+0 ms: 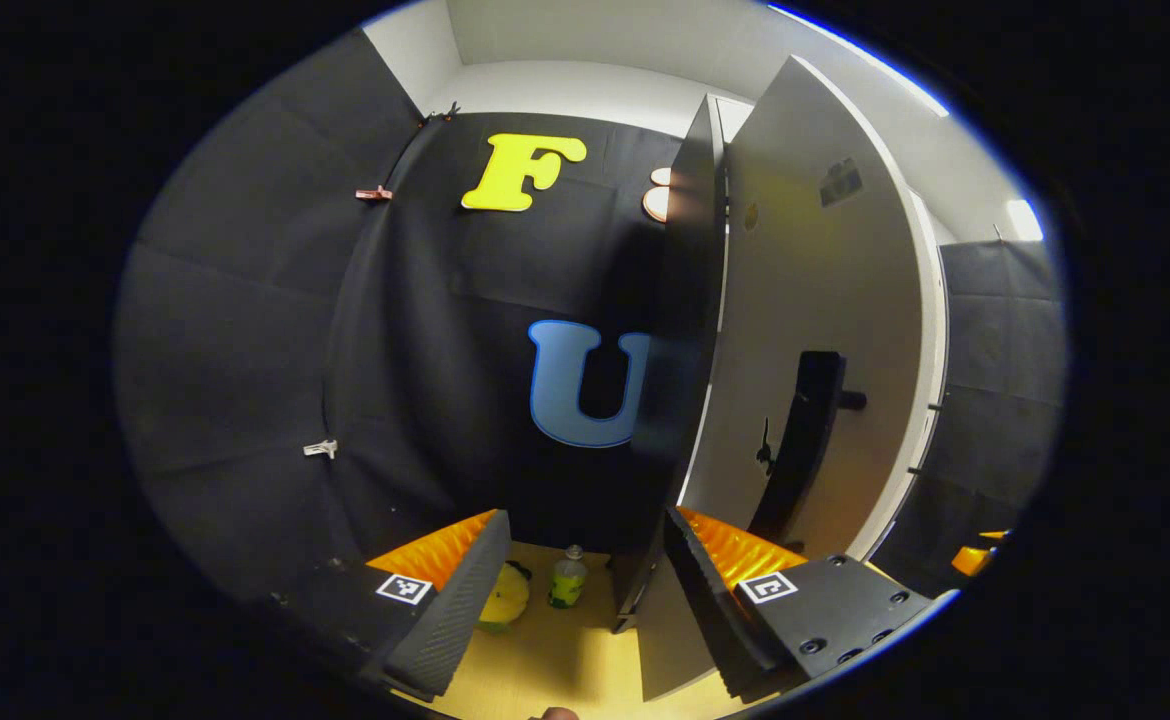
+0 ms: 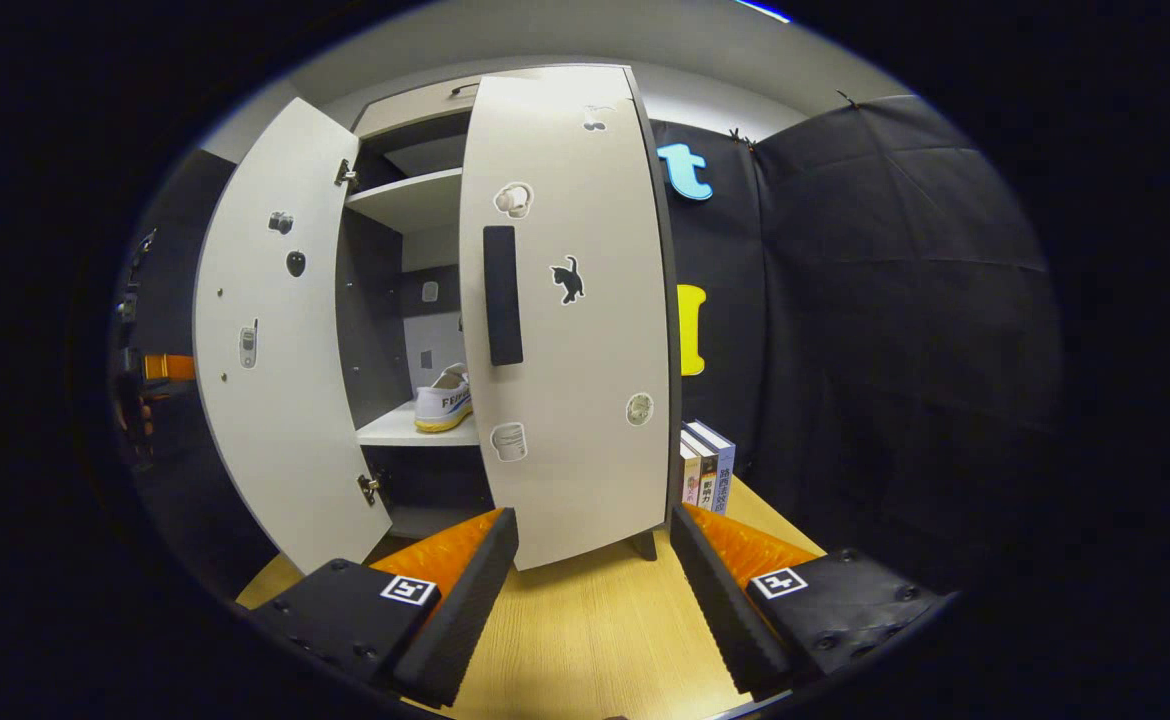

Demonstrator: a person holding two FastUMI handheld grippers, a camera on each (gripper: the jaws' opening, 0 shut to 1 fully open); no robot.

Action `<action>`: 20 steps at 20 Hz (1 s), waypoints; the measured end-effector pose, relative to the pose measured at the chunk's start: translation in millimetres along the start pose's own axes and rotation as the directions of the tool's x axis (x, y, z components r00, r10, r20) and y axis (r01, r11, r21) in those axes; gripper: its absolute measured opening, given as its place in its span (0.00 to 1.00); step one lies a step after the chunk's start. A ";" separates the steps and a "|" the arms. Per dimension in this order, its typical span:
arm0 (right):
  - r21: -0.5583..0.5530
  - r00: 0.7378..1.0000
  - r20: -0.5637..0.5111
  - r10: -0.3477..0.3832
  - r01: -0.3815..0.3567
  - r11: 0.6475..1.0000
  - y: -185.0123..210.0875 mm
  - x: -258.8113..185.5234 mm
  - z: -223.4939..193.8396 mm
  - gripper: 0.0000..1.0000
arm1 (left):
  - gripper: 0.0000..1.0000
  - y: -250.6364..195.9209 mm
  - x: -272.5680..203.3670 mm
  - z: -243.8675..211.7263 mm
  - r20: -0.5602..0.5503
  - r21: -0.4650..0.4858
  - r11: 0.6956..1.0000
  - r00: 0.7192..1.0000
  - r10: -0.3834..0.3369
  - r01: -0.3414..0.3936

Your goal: Grab one shoe with the right hand and put it into the shoe cabinet, grab the other shoe with the left hand and put it into the shoe cabinet; then close the right door with the right hand and the left door with the left hand.

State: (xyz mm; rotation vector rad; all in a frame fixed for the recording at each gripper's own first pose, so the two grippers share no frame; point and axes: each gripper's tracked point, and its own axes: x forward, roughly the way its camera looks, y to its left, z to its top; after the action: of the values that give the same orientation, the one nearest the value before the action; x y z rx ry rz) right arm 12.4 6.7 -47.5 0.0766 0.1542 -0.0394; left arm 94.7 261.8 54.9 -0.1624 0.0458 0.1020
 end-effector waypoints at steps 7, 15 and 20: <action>-0.010 0.998 -0.055 0.022 -0.022 1.000 7.6 -5.5 -20.0 0.98 | 0.94 -24.4 9.5 24.0 0.033 0.127 0.991 0.999 -0.041 0.037; -0.016 0.997 -0.059 0.058 -0.059 0.998 19.4 1.1 -24.2 0.98 | 0.93 -37.4 9.3 18.0 0.013 0.098 0.995 1.000 -0.024 0.022; -0.046 0.998 -0.061 0.033 -0.036 0.998 0.4 17.1 -15.9 0.99 | 0.93 -76.6 9.7 4.8 -0.012 -0.018 0.998 0.998 -0.061 0.061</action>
State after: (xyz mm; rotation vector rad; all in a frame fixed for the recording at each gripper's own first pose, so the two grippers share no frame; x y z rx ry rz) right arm 26.9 7.8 -65.7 0.0333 0.2140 0.0008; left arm 112.5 188.4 71.3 -0.1815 0.0526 0.0403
